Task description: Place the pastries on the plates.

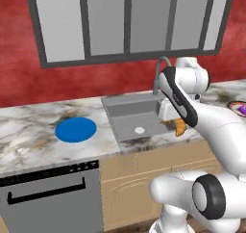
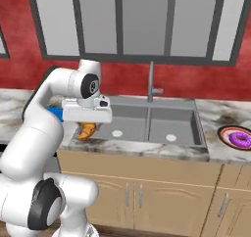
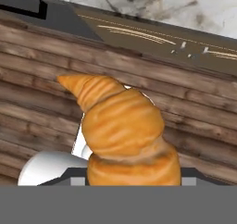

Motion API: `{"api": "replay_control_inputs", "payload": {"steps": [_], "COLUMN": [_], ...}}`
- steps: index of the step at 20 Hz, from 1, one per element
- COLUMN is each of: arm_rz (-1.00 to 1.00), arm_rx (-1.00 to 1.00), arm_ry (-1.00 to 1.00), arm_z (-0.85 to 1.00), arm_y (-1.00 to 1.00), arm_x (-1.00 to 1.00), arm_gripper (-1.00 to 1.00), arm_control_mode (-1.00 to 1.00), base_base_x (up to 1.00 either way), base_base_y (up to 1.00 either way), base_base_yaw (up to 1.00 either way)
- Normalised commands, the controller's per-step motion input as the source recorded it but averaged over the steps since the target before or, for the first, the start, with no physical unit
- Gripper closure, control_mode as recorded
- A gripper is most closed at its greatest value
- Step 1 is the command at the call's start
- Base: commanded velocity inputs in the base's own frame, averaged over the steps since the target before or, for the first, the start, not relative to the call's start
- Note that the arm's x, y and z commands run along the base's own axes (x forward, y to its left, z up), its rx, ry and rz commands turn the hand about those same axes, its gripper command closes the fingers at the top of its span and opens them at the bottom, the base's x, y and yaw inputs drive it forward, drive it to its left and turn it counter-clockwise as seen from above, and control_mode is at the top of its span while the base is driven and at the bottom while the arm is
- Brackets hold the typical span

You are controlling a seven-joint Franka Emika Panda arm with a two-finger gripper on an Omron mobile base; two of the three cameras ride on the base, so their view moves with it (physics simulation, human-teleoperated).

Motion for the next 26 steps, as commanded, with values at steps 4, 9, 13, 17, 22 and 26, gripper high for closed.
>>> {"api": "replay_control_inputs", "payload": {"steps": [4, 9, 13, 17, 22, 26], "arm_rz": [0.00, 0.00, 0.00, 0.00, 0.00, 0.00], "arm_rx": [0.00, 0.00, 0.00, 0.00, 0.00, 0.00], "arm_ry": [0.00, 0.00, 0.00, 0.00, 0.00, 0.00], "arm_z": [0.00, 0.00, 0.00, 0.00, 0.00, -0.01], "arm_y": [0.00, 0.00, 0.00, 0.00, 0.00, 0.02], "arm_x": [0.00, 0.00, 0.00, 0.00, 0.00, 0.15], "arm_gripper": [1.00, 1.00, 1.00, 1.00, 1.00, 1.00], "arm_control_mode": [1.00, 1.00, 1.00, 1.00, 1.00, -1.00], "base_base_x": [0.01, 0.10, 0.49, 0.72, 0.64, 0.43], "base_base_y": [1.00, 0.96, 0.25, 0.05, 0.00, 0.00], "base_base_yaw": [0.00, 0.00, 0.00, 0.00, 0.00, 0.00]}}
